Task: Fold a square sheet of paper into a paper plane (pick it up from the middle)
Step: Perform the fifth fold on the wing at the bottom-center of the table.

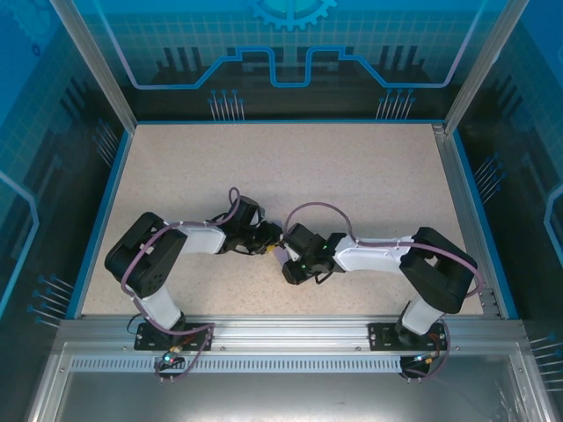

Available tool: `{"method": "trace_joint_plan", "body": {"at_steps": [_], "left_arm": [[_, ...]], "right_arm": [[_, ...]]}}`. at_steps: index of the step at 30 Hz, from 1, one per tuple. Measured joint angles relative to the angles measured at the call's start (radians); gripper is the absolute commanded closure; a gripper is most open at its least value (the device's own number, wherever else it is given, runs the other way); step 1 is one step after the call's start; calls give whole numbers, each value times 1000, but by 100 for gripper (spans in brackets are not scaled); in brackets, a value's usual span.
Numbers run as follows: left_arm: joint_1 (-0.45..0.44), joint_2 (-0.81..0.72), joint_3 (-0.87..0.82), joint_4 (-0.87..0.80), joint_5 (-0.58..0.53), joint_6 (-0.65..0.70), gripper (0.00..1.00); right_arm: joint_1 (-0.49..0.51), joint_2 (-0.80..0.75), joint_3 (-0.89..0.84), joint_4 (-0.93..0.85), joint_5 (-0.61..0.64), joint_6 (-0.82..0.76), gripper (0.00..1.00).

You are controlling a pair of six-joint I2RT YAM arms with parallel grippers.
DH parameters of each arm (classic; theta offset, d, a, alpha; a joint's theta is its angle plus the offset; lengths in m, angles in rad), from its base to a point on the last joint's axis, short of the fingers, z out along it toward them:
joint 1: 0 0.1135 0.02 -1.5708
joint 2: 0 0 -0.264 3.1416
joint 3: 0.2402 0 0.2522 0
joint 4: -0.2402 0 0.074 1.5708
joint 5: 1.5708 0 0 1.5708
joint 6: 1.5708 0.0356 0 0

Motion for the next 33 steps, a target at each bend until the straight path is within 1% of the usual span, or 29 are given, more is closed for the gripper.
{"method": "trace_joint_plan", "body": {"at_steps": [9,13,16,18,21,22,23,25,27,30,33], "left_arm": [[0,0,0,4,0,-27,64],[-2,0,0,8,-2,-52,64],[-10,2,0,19,-10,-73,64],[-18,6,0,34,-19,-88,64],[-26,8,-11,62,-27,-110,64],[-27,8,-15,70,-28,-114,64],[-29,8,-17,76,-29,-121,64],[-29,7,-21,82,-30,-124,64],[-30,3,-23,80,-35,-124,64],[-32,-7,-30,74,-39,-122,64],[-34,-13,-33,63,-45,-119,64]], "right_arm": [[6,1,-7,-3,61,-68,92],[6,-8,-13,-10,96,-135,93],[6,-9,-15,-14,117,-174,91],[6,-10,-15,-17,120,-188,87],[5,-24,-36,0,110,-181,77],[3,-37,-51,8,98,-169,72],[-1,-55,-72,19,77,-155,66],[-20,-106,-126,46,23,-119,59],[-60,-171,-182,80,-37,-69,51],[-160,-251,-249,162,-143,29,52],[-242,-269,-272,239,-230,111,55]]}}
